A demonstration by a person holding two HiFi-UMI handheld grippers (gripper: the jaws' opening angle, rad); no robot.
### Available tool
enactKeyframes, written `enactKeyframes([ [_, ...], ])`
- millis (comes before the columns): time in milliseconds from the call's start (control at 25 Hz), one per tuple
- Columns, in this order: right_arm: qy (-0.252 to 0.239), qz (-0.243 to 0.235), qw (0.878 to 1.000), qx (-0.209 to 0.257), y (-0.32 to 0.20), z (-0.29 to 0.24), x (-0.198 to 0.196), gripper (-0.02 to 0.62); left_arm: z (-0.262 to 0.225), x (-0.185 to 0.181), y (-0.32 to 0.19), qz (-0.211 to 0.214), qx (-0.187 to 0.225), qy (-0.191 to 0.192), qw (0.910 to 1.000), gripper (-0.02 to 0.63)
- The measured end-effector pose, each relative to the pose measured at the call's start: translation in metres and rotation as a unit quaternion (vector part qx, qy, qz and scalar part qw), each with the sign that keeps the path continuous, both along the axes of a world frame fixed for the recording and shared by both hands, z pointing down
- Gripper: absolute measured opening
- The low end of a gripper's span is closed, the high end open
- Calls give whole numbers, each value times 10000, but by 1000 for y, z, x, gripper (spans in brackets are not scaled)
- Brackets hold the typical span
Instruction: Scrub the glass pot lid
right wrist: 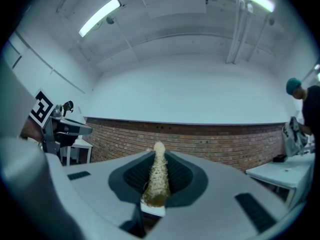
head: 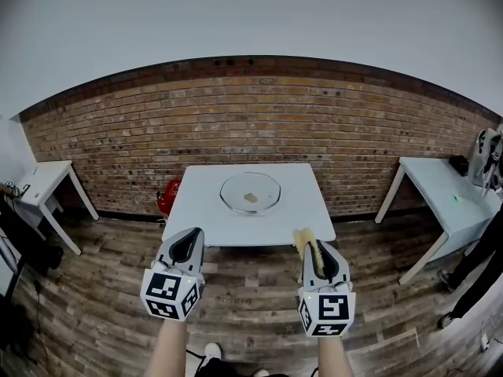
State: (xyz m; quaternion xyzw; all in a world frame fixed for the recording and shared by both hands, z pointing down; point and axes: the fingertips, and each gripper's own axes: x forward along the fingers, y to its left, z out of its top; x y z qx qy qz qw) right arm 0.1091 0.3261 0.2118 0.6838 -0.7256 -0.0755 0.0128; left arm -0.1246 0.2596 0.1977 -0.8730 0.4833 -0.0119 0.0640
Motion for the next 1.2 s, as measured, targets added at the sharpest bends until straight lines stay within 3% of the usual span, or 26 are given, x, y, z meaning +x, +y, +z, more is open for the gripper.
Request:
enactKeyframes([
  [680,-30,-83,10000,-2,-29,17,11,58,13,14,-27,-3,42,-4,10000,12],
  [1200,-50,-59,9998,-158,-97,36,3,58,35,8,-95,36,-118,43,9999,12],
])
